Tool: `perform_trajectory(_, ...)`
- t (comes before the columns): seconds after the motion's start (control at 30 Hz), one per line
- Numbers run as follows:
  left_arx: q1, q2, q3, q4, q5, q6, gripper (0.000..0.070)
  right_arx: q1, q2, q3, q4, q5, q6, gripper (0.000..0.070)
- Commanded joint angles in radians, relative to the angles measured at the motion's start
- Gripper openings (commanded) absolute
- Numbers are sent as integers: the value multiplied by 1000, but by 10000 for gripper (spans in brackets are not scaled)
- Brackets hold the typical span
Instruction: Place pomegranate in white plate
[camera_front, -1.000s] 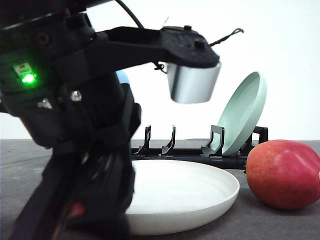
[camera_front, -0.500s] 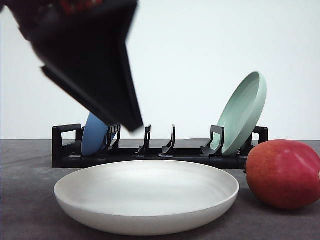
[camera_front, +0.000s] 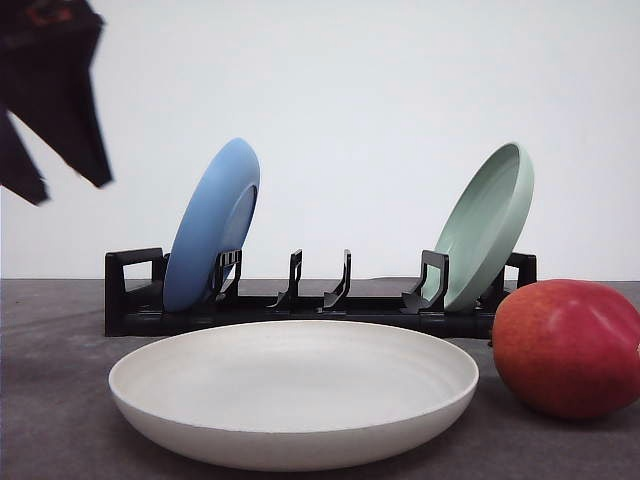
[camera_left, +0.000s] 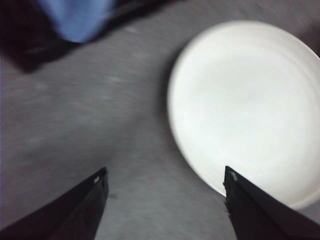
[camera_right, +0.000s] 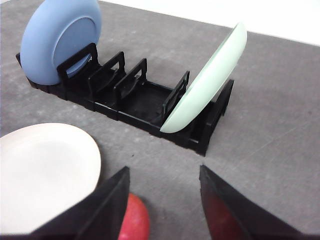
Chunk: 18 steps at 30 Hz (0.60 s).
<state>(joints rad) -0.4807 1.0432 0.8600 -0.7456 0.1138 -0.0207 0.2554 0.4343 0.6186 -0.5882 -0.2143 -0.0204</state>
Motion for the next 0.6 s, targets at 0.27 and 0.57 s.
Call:
perform_trajectory(0.27, 220, -171, -74, 153, 23, -40, 440, 8, 45, 17, -23, -178, 200, 324)
perform_trajectory(0.57, 241, -351, -208, 207, 22, -49, 434, 100, 223, 33, -58, -63, 268, 429)
